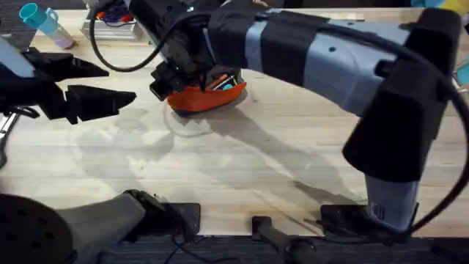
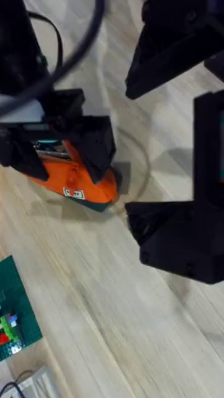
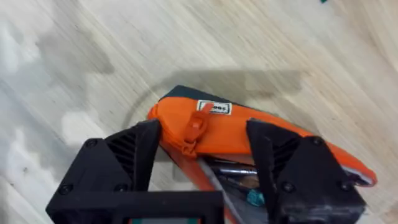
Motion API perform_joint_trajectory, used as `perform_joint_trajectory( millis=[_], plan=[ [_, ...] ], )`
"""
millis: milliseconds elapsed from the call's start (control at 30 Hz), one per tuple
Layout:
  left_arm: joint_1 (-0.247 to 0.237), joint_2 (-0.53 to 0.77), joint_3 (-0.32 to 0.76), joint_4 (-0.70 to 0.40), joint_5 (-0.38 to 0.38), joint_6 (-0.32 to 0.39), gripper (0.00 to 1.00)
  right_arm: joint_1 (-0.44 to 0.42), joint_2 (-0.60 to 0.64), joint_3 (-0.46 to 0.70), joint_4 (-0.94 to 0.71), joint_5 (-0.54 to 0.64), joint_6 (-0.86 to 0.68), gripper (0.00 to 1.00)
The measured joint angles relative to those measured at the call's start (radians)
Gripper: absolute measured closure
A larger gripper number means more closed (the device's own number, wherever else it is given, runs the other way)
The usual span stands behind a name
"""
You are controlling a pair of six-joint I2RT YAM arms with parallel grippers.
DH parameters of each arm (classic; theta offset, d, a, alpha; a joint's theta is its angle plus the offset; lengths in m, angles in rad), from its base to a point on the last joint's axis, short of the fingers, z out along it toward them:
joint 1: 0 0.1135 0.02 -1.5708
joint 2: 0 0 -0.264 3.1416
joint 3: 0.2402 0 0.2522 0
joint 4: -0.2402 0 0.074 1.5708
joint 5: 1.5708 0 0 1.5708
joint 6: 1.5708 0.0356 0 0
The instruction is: Unzip the bag, pick up the pens from the table one at a time and place them inside, then zip the bag closed.
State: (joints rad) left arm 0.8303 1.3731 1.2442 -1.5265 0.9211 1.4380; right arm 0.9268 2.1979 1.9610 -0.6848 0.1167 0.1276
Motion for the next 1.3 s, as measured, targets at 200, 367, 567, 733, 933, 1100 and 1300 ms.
perform_joint_trajectory(
  millis=[200, 367, 567, 733, 933, 1100, 1300],
  plan=[
    [0.000, 0.000, 0.000, 0.000, 0.000, 0.000, 0.008, 0.000, 0.017, 0.000, 0.003, 0.000, 0.007, 0.216],
    [0.000, 0.000, 0.000, 0.000, 0.000, 0.000, 0.008, 0.003, 0.017, 0.001, 0.003, -0.001, 0.009, 0.322],
    [0.000, 0.000, 0.000, 0.000, 0.000, 0.000, 0.007, 0.006, 0.017, 0.001, 0.003, -0.002, 0.012, 0.452],
    [0.000, 0.000, 0.000, 0.000, 0.000, 0.000, 0.007, 0.007, 0.017, 0.001, -0.002, -0.009, 0.015, 0.595],
    [0.000, 0.000, 0.000, 0.000, 0.000, 0.000, 0.007, 0.013, 0.017, 0.002, -0.004, -0.014, 0.021, 0.807],
    [0.000, 0.000, 0.000, 0.000, 0.000, 0.000, 0.007, 0.011, 0.017, 0.002, -0.007, -0.007, 0.022, 0.927],
    [0.000, 0.000, 0.000, 0.000, 0.000, 0.000, 0.007, 0.010, 0.017, 0.002, -0.008, -0.004, 0.022, 0.971]
  ],
)
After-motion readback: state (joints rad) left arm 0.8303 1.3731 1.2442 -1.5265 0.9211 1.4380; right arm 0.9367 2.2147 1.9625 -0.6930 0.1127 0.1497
